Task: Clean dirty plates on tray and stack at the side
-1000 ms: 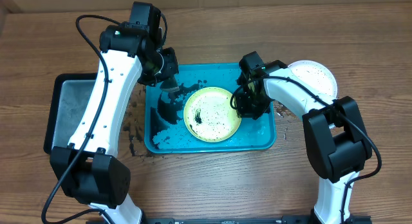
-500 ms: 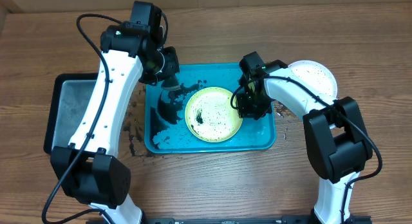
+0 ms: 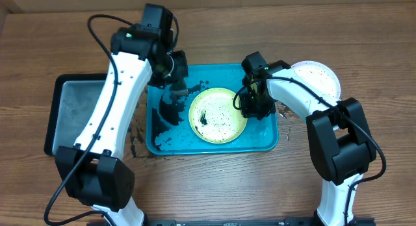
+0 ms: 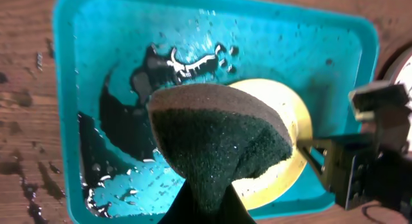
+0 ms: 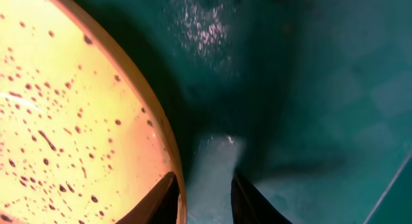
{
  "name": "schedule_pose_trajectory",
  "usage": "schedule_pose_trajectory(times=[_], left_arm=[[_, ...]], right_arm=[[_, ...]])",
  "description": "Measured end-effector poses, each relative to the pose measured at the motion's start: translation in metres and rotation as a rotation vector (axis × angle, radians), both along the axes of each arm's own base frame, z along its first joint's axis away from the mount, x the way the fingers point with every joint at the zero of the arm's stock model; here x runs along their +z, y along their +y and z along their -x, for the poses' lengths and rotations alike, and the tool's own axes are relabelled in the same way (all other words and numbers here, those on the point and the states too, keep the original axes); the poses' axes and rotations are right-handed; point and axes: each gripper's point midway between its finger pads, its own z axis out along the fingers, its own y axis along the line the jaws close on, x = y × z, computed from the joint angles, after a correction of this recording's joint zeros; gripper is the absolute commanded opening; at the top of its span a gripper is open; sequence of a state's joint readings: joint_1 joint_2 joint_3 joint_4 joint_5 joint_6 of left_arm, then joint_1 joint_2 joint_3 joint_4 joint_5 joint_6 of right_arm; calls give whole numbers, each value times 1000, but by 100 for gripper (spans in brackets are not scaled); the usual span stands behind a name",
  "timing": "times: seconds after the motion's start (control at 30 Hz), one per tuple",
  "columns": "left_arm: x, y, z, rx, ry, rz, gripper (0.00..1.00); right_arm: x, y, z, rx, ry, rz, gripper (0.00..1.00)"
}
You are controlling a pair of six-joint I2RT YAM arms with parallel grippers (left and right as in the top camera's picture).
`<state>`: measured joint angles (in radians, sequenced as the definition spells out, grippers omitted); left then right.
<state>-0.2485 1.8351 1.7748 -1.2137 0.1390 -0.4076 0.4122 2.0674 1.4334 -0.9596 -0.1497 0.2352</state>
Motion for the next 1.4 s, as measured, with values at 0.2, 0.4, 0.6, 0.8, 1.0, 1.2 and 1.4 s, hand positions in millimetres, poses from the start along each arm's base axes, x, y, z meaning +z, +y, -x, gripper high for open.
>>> schedule_pose_trajectory(times=[0.2,0.4,0.6,0.8,1.0,1.2,1.4], left_arm=[[-20,-11,9,-32,32,-8,4],[-27,-12,10,-34,38,-10,4],[-26,-12,10,-34,35,-9,4],[-26,-12,9,-34,32,-8,4],[-26,-12,9,-34,32,-8,4],[-26,-12,8,-34,31,-8,4],[-25,-13,4,-34,13,-3,4]], right_arm=[[0,1,-2,0,-8,-2,30],[0,1,-2,-1,-8,-2,30],[0,1,-2,0,-8,-3,30],[0,1,-2,0,-8,-2,30],[0,1,-2,-1,-7,-2,31],[0,1,-2,0,-7,-2,30],[0,0,-2,-1,-7,-2,30]])
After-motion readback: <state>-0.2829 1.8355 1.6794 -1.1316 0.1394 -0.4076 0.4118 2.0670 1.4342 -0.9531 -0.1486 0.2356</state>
